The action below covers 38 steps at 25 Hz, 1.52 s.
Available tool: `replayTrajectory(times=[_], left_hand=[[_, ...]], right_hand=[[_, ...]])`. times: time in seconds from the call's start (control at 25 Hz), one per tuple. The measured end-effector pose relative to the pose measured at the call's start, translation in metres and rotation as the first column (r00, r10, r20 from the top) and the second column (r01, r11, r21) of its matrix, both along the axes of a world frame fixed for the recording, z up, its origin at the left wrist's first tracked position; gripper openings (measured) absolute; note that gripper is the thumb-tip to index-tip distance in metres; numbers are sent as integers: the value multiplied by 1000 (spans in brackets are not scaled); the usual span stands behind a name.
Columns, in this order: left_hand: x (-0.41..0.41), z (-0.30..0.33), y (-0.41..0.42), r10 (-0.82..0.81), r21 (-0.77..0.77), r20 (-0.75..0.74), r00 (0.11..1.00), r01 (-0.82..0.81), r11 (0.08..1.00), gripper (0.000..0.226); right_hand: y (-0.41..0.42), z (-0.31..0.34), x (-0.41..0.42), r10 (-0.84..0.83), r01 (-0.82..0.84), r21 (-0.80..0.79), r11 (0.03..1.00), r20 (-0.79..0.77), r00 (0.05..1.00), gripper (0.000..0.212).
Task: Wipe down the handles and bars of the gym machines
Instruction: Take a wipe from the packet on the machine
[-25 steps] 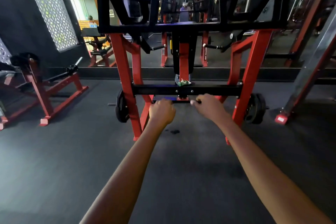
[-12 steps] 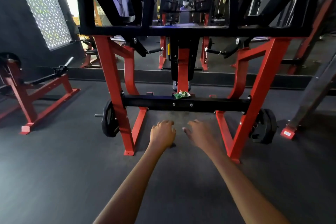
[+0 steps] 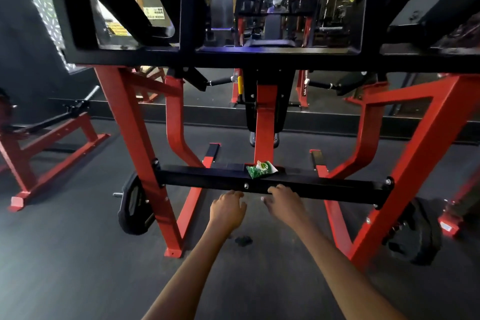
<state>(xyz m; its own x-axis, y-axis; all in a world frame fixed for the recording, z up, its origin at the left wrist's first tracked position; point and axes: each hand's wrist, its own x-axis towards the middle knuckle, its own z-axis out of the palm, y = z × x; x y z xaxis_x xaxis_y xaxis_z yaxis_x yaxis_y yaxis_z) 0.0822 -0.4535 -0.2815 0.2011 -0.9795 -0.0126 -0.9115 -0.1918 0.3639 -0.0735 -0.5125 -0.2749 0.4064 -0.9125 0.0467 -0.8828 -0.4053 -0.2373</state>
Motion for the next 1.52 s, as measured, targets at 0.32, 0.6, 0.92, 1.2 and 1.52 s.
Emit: replayTrajectory(times=[0.32, 0.6, 0.92, 1.2, 1.52], left_hand=[[44, -49, -193, -7, 117, -59, 998, 14, 993, 25], [63, -98, -286, 67, 270, -175, 982, -18, 963, 33], [67, -159, -352, 12, 397, -149, 989, 49, 917, 55], [52, -194, -379, -68, 337, -170, 983, 123, 934, 79], [57, -208, -375, -71, 223, -289, 955, 139, 965, 74]], right_hand=[[-194, -48, 36, -30, 23, 144, 989, 41, 999, 31], [-305, -102, 53, 27, -29, 322, 946, 9, 1000, 26], [-363, -167, 91, 172, -128, 451, 883, -58, 983, 40], [-388, -179, 86, 14, -67, 472, 879, 115, 993, 26], [-387, -188, 87, 66, -134, 436, 890, 169, 983, 9]])
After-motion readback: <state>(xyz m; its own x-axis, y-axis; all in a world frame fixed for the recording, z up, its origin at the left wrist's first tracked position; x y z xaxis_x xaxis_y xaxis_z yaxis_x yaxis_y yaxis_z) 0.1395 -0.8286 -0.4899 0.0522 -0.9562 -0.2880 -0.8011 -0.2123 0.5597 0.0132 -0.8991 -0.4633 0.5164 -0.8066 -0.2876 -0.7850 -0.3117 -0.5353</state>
